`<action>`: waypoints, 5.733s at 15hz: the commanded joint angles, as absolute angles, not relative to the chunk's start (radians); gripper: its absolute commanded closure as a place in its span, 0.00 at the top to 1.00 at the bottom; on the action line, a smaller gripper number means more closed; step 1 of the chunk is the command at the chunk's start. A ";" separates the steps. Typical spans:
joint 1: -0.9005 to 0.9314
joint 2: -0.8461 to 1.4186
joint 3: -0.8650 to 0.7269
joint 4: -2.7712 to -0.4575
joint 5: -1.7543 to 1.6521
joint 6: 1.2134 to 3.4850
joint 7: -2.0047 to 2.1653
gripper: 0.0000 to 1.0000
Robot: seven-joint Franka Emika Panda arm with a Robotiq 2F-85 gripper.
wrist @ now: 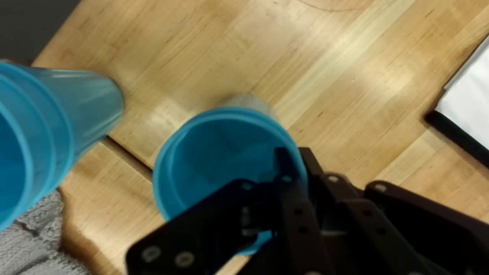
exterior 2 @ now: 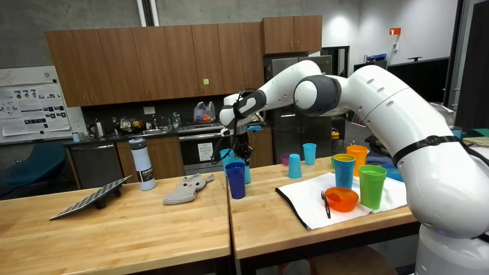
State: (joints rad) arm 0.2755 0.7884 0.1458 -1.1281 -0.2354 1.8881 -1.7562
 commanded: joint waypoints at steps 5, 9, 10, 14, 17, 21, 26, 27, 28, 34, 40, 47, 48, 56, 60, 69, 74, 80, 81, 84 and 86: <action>0.263 0.725 0.149 -1.140 -0.222 1.860 -1.748 0.02; 0.245 0.616 0.150 -1.182 -0.213 1.867 -1.745 0.02; 0.241 0.573 0.147 -1.211 -0.215 1.880 -1.732 0.02; 0.219 0.407 0.115 -1.303 -0.253 1.901 -1.688 0.02; 0.186 0.287 0.099 -1.394 -0.223 1.889 -1.648 0.02; 0.142 0.158 0.097 -1.560 -0.126 1.874 -1.579 0.02; 0.118 0.096 0.117 -1.678 -0.069 1.862 -1.548 0.02; 0.121 0.087 0.120 -1.691 -0.068 1.852 -1.541 0.02; 0.130 0.064 0.129 -1.722 -0.066 1.859 -1.534 0.02; 0.136 0.084 0.142 -1.695 -0.083 1.839 -1.553 0.07; 0.151 0.104 0.153 -1.720 -0.105 1.852 -1.498 0.02; 0.215 0.105 0.218 -1.862 -0.131 1.910 -1.366 0.02; 0.224 0.099 0.227 -1.881 -0.134 1.914 -1.351 0.02; 0.259 0.068 0.271 -1.928 -0.154 1.909 -1.319 0.02; 0.285 0.165 0.303 -1.862 -0.179 1.899 -1.398 0.02; 0.380 0.350 0.354 -1.749 -0.377 1.886 -1.511 0.02; 0.379 0.375 0.348 -1.719 -0.375 1.898 -1.547 0.02; 0.382 0.327 0.324 -1.788 -0.444 1.987 -1.490 0.02; 0.380 0.322 0.322 -1.802 -0.453 1.997 -1.482 0.02; 0.377 0.321 0.318 -1.820 -0.478 2.025 -1.463 0.02; 0.378 0.322 0.316 -1.830 -0.492 2.035 -1.452 0.02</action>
State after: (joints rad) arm 0.3775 0.3624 0.3249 -1.7807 -0.4615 2.0025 -1.4803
